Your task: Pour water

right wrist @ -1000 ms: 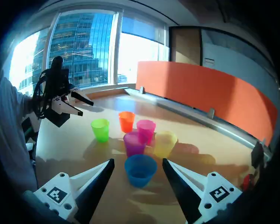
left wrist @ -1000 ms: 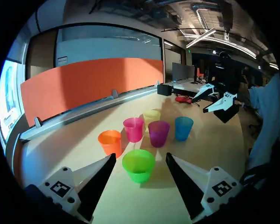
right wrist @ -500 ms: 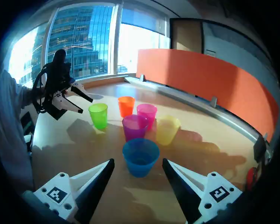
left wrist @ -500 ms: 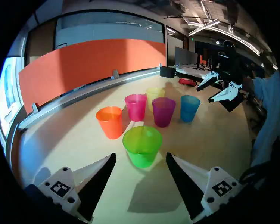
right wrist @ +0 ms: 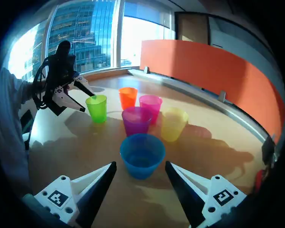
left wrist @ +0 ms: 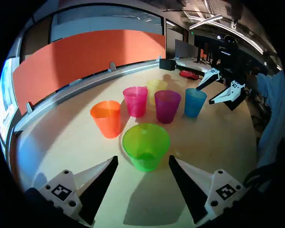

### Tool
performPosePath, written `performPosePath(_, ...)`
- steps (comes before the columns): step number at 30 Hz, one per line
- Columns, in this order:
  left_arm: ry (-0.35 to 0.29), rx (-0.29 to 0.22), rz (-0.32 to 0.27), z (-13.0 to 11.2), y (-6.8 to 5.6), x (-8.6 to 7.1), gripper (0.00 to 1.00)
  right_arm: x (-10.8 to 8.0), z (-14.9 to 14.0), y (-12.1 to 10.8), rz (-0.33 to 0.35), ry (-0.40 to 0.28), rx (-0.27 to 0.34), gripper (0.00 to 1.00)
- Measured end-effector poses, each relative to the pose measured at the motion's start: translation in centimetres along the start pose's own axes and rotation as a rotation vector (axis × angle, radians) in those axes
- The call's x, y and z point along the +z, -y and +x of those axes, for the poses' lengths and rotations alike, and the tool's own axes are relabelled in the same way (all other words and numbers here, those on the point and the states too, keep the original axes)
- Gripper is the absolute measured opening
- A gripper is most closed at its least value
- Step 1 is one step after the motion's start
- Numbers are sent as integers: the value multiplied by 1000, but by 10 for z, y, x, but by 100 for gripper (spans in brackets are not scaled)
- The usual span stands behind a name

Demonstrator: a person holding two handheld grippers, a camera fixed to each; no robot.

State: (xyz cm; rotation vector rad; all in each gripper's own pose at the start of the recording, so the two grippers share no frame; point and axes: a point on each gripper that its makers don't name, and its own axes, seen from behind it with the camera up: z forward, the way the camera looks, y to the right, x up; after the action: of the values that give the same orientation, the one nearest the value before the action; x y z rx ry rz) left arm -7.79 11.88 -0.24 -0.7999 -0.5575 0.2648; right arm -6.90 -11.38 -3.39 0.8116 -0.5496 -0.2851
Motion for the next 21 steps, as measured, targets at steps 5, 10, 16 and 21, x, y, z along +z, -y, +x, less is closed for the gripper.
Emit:
performPosePath(5,10,7,-11,0,-1,9,99,11,-2,-1,9,11,3,99)
performPosePath(10,13,12,-22,3,-1,18,100,20,-2,-2,16,18,3,99)
performPosePath(16,11,16,-36,8,0,26,99,26,2,-4,23,16,6,100)
performPosePath(21,5,15,-51,12,-2,30,99,30,5,-4,29,13,6,99)
